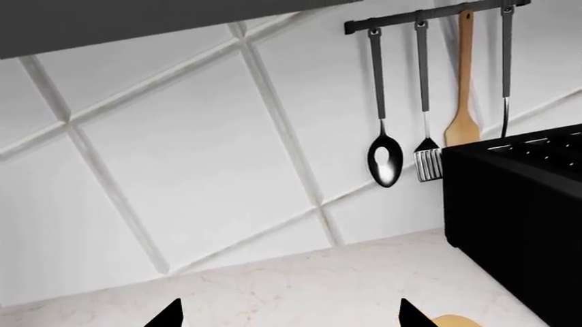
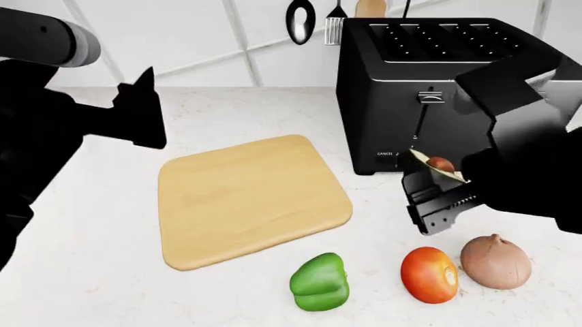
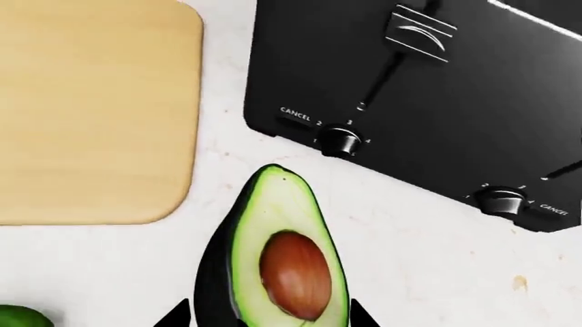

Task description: Place the avocado, onion, tomato and bell pepper on the cutting board.

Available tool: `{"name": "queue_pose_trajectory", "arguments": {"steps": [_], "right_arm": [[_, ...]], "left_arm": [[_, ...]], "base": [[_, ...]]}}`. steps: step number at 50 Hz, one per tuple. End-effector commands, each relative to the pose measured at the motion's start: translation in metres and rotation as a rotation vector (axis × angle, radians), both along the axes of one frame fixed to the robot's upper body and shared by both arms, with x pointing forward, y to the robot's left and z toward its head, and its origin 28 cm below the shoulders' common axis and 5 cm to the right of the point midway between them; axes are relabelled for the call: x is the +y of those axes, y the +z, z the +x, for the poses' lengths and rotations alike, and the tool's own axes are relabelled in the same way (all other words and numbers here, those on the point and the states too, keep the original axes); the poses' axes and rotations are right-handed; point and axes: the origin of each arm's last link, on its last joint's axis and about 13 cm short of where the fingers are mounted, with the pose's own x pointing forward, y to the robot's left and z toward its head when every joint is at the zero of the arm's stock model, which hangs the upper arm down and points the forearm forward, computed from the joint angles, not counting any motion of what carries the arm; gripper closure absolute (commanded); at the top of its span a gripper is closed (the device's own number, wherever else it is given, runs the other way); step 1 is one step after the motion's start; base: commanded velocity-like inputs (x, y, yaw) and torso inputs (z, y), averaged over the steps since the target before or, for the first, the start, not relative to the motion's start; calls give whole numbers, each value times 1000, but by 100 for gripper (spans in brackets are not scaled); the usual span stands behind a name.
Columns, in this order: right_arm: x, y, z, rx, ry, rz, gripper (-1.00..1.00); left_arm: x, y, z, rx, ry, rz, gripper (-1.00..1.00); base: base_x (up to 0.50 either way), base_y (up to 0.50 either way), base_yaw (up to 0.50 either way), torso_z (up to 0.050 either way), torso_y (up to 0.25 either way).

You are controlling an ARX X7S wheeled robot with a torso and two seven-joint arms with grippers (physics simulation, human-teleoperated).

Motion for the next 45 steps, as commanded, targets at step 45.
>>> {"name": "queue_pose_trajectory", "arguments": {"steps": [45], "right_arm": [[153, -12, 103, -56, 588, 127, 100]], "left_arm": [[3, 5, -4, -8, 12, 12, -100]], "base": [[0, 0, 0, 0, 0]]}}
